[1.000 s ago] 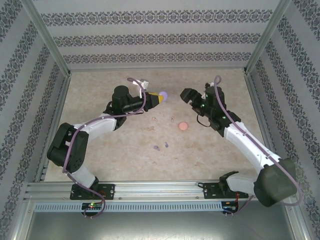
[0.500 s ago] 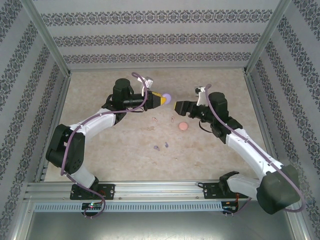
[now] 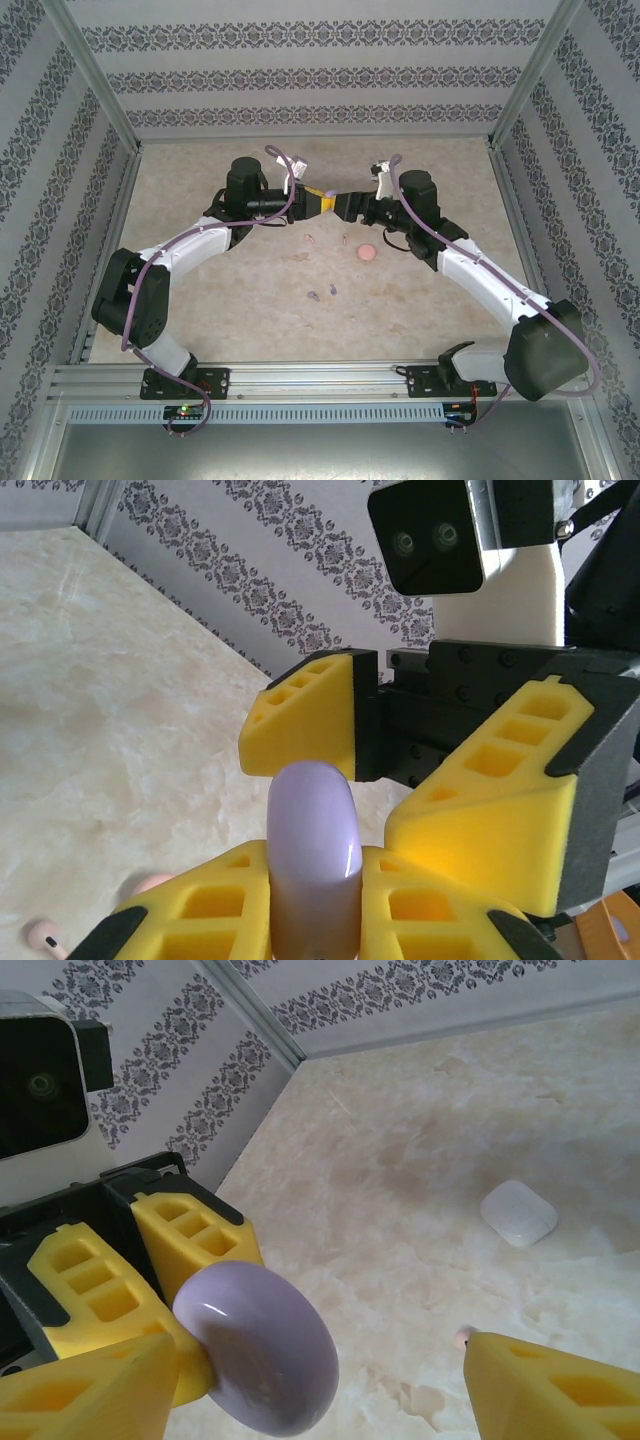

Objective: Insert the wireless bluetooth earbuds into the charging case

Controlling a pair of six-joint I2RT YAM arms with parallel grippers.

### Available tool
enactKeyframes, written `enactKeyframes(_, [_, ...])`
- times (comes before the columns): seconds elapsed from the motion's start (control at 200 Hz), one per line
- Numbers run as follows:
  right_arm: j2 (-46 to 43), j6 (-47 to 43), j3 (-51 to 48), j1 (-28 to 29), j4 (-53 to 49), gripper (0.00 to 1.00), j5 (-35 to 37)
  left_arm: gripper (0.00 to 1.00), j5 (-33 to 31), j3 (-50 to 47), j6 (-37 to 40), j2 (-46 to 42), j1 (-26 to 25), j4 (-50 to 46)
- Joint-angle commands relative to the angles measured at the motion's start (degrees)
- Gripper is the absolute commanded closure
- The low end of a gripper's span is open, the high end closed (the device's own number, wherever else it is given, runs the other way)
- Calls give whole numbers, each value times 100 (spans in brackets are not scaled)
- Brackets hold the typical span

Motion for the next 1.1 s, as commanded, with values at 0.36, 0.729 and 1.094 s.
enactKeyframes(0.36, [49, 191, -674, -719, 435, 33, -9, 100, 151, 27, 130, -457, -74, 75])
enactKeyframes(0.729, [-552, 235, -466, -739, 483, 34, -1546, 100, 354, 3, -97, -329, -77, 414])
enactKeyframes(1.094, [-404, 214, -155, -653, 487, 47, -2010, 100, 700, 94, -507, -200, -75, 890])
